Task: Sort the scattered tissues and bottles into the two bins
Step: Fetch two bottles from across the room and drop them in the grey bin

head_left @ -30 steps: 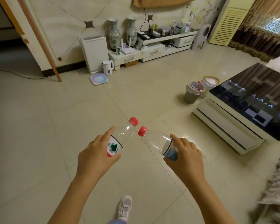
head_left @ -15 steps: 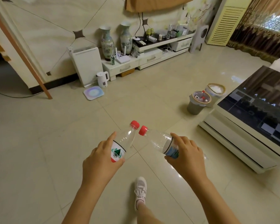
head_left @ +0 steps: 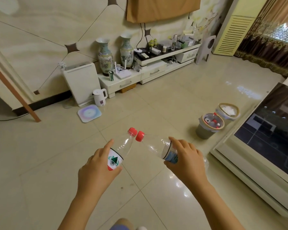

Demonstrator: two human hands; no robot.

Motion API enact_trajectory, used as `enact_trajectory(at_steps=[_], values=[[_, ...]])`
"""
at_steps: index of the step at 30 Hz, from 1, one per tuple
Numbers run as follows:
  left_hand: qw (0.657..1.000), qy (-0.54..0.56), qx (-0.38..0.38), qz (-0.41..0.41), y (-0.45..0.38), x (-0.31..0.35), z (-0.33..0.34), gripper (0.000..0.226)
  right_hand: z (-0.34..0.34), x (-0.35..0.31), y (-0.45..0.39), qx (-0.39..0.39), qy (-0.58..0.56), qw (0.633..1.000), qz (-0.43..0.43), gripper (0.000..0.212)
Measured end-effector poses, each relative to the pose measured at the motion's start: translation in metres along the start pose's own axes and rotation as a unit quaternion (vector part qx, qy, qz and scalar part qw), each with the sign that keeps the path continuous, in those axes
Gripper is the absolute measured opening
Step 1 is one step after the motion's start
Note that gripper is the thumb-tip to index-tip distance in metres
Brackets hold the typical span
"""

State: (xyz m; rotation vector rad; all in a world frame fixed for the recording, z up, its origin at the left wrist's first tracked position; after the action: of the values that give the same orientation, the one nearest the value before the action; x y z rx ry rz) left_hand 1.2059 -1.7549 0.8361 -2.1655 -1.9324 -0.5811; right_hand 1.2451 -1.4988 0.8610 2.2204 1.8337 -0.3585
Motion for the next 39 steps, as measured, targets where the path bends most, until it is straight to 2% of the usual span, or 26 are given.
enact_trajectory(at_steps=[7, 12, 17, 20, 28, 39], values=[[0.999, -0.006, -0.013, 0.028, -0.127, -0.020, -0.015, 0.090, 0.019, -0.023, -0.108, 0.006, -0.002, 1.000, 0.029, 0.073], [0.996, -0.033, -0.046, 0.072, -0.230, -0.033, -0.038, 0.089, 0.028, -0.044, -0.183, 0.020, -0.008, 0.996, 0.082, 0.073], [0.988, -0.050, -0.070, 0.129, -0.321, -0.022, -0.056, 0.089, 0.027, -0.052, -0.236, 0.036, -0.025, 0.989, 0.141, 0.074], [0.985, -0.019, -0.080, 0.150, -0.365, -0.002, -0.055, 0.088, 0.025, -0.044, -0.262, 0.048, -0.028, 0.983, 0.176, 0.074], [0.968, -0.006, -0.114, 0.225, -0.479, 0.082, -0.015, 0.087, 0.012, 0.023, -0.351, 0.064, -0.031, 0.963, 0.261, 0.075], [0.951, -0.032, -0.145, 0.272, -0.639, 0.233, 0.033, 0.086, -0.027, 0.157, -0.495, 0.075, -0.043, 0.950, 0.301, 0.075]])
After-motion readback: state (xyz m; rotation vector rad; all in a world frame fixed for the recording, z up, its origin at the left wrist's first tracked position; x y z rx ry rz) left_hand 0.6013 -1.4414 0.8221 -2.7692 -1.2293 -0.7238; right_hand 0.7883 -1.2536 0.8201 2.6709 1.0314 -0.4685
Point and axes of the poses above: each hand's wrist, its own y-axis away from the middle knuckle, its own z-axis out of the palm, x = y × z, the point moved 1 cm from there along -y, towards the middle knuckle, and after that the axes turned 5 degrees about -x, right-handed, at the moved point
